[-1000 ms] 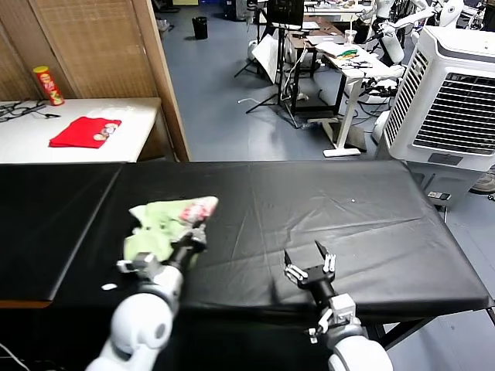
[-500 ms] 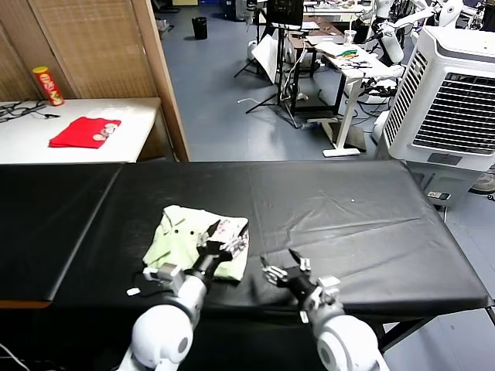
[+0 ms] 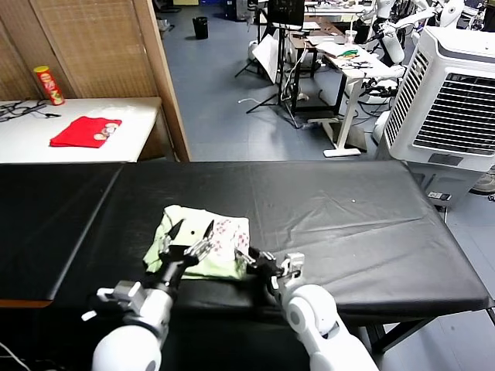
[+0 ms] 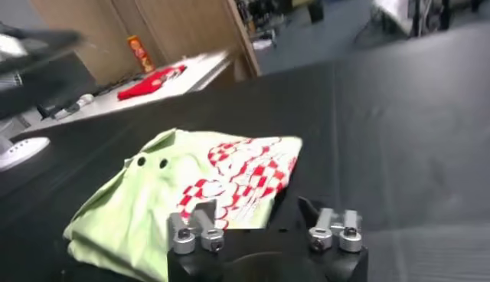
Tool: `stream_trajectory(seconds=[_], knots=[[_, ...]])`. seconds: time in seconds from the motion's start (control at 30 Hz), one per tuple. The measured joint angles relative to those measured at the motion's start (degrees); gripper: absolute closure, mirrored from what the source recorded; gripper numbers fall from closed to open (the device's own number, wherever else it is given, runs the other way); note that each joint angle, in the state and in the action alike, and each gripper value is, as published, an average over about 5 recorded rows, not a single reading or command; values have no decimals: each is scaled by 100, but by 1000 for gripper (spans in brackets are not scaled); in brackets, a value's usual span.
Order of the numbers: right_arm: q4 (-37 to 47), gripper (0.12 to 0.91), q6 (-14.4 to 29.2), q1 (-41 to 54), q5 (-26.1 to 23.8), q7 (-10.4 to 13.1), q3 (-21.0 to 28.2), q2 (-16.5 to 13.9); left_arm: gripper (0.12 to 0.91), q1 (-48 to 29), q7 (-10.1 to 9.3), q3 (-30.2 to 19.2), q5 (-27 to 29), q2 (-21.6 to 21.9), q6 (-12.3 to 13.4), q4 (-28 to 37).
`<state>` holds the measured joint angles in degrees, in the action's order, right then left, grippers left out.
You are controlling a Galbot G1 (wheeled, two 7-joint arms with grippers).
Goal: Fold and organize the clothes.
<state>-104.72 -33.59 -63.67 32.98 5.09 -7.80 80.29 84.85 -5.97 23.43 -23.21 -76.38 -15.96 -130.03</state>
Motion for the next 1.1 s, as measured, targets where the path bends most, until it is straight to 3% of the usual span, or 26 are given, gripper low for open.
stream_trajectory(seconds=[0.13, 0.2, 0.33, 0.43, 0.63, 0.8, 0.93, 1.1], knots=[[71, 831, 314, -28, -418, -296, -66, -67, 232, 160, -90, 113, -89, 12, 81, -137], [112, 890, 569, -69, -857, -493, -127, -149, 232, 211, -130, 151, -122, 12, 99, -152], [52, 900, 881, -193, -1656, -669, -294, -404, 232, 285, -180, 176, -89, 18, 142, -100], [-139, 824, 1051, -343, -2005, -697, -457, -646, 232, 347, -209, 170, -14, 44, 251, -35], [-714, 506, 1589, -881, -2448, -756, -805, -1041, 232, 547, -226, 150, 299, 160, 794, 119], [-1179, 268, 2098, -1578, -2514, -487, -1107, -1122, 232, 724, -464, 140, 361, 258, 898, 136], [-1470, 230, 2584, -2253, -2519, -209, -1330, -1094, 232, 913, -644, 182, 367, 382, 874, 38], [-1761, 227, 3271, -3065, -2675, 9, -1543, -1065, 232, 1305, -703, 348, 334, 588, 897, -80]])
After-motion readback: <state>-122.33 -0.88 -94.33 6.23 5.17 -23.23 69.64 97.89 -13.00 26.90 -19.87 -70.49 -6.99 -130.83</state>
